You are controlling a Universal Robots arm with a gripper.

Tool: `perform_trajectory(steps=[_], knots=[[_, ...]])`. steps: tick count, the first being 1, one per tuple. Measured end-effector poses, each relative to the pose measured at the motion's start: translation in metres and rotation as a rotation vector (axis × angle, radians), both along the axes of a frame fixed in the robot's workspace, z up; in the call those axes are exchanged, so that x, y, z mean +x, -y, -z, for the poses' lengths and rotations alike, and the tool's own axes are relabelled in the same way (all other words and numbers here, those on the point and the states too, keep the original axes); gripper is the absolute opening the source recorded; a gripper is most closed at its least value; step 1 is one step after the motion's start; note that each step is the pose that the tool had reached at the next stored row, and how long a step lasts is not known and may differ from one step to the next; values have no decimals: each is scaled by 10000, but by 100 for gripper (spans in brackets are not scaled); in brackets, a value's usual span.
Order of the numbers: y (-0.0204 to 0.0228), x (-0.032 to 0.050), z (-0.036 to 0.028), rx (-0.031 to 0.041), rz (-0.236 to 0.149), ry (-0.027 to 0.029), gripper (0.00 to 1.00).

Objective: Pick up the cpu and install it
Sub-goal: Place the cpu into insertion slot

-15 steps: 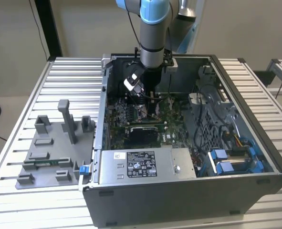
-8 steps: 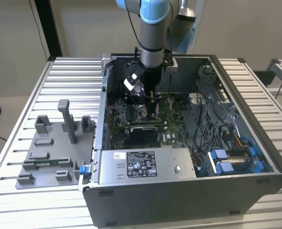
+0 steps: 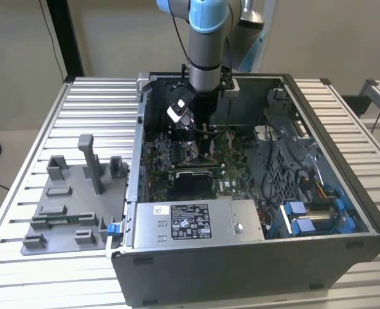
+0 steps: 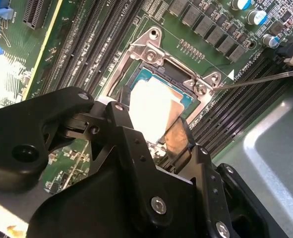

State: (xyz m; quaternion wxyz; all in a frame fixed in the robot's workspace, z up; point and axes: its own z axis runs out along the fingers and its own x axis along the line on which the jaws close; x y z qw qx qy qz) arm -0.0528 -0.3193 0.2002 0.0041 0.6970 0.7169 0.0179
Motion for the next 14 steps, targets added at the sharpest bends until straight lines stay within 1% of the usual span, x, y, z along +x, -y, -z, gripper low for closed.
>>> perform_trajectory(steps=[14], knots=[[-8, -1, 23, 0, 1, -1, 0]])
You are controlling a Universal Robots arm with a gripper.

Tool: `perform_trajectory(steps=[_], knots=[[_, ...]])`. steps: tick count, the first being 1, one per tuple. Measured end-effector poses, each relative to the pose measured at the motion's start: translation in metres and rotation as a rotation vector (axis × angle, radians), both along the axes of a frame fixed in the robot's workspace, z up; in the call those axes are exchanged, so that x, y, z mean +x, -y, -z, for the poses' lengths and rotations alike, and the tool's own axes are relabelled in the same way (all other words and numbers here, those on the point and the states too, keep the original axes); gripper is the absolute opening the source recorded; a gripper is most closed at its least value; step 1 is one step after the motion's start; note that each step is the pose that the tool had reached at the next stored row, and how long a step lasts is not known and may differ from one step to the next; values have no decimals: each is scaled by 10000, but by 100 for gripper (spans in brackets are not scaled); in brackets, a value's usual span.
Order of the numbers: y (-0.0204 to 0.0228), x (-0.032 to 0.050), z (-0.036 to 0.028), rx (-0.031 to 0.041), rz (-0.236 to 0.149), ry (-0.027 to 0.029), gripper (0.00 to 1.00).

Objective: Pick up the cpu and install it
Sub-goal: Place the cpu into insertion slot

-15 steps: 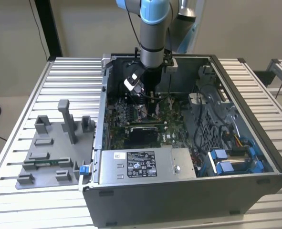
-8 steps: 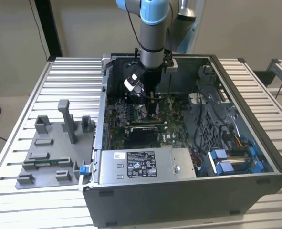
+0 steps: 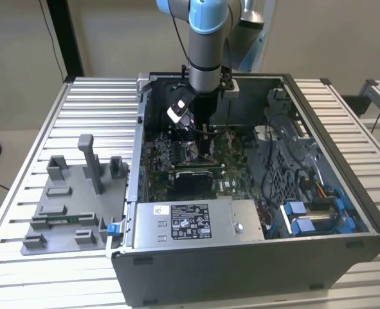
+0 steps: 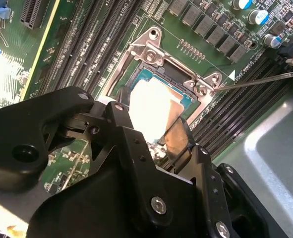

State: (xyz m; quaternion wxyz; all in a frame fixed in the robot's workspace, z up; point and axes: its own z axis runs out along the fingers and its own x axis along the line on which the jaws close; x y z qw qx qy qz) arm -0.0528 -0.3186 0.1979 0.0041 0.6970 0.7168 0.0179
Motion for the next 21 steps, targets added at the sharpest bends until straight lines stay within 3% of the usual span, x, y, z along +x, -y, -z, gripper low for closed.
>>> perform_trajectory(steps=[9, 10, 15, 19, 21], knots=[[0, 0, 2, 1, 0, 1, 0], [-2, 1, 5, 16, 0, 6, 100], [0, 0, 2, 1, 0, 1, 100], [0, 0, -123, 0, 3, -4, 100], [0, 0, -143, 3, 9, -4, 100]])
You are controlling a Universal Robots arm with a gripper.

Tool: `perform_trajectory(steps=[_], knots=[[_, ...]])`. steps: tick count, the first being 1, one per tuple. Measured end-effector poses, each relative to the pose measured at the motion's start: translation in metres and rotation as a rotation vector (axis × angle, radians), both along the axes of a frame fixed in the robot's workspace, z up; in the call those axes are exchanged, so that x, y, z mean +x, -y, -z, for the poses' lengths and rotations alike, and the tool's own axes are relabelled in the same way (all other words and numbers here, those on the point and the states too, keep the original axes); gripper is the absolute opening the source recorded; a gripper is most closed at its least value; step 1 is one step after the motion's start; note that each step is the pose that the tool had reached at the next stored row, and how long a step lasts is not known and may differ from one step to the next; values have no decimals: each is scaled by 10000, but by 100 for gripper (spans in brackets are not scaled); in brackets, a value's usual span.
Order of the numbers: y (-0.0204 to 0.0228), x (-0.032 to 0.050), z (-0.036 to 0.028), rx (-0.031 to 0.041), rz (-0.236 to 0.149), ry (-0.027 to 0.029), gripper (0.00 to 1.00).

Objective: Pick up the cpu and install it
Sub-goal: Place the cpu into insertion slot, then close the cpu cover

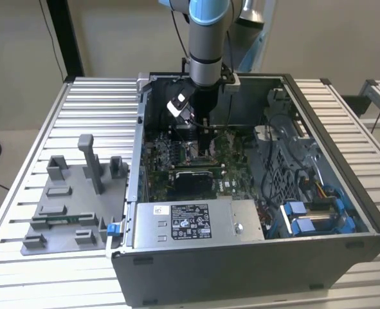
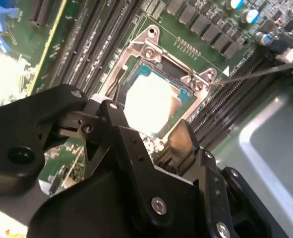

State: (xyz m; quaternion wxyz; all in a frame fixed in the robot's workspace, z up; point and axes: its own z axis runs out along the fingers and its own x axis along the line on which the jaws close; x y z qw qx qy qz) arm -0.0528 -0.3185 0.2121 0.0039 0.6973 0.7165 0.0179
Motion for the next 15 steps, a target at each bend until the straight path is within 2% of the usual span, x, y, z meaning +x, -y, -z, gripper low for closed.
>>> perform_trajectory(steps=[3, 7, 11, 15], knots=[[0, 0, -16, 28, 5, 0, 100], [0, 0, -92, 116, 32, -1, 100], [0, 0, -210, 154, 56, 1, 100], [0, 0, -361, 159, 82, -4, 100]])
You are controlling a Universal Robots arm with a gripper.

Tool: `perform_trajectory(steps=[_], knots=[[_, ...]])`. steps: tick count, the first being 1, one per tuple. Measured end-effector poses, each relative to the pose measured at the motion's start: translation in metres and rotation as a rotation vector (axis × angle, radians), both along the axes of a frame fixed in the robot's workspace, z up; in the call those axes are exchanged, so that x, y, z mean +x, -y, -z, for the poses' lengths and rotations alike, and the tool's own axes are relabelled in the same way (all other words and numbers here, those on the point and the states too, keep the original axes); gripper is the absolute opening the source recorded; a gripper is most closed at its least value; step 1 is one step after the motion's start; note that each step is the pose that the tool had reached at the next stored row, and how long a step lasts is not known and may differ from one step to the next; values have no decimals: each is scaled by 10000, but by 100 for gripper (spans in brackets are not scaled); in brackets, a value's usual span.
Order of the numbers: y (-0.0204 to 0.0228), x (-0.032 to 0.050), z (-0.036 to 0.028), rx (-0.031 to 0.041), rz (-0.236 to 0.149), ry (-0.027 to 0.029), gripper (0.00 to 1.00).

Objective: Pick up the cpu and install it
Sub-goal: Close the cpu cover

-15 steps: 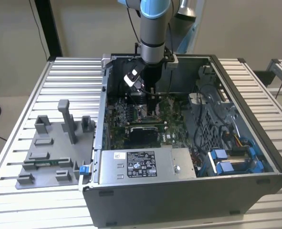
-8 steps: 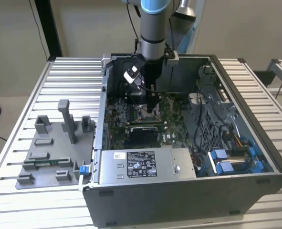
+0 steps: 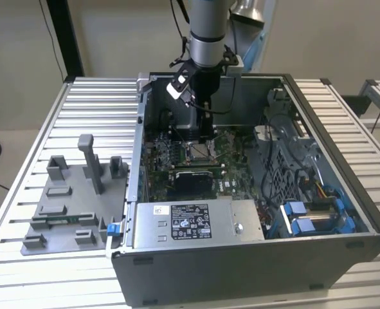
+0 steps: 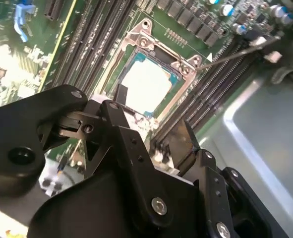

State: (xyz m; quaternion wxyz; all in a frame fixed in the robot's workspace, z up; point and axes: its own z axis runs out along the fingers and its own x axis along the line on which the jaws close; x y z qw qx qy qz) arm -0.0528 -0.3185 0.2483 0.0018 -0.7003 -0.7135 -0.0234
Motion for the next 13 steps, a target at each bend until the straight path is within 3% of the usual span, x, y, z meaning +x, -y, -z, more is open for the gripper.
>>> perform_trajectory(steps=[3, 9, 10, 13], knots=[[1, 0, -96, 11, 15, -8, 100], [1, 0, -102, 23, 17, -9, 100], [1, 0, -102, 23, 17, -8, 0], [1, 0, -102, 24, 17, -9, 0]])
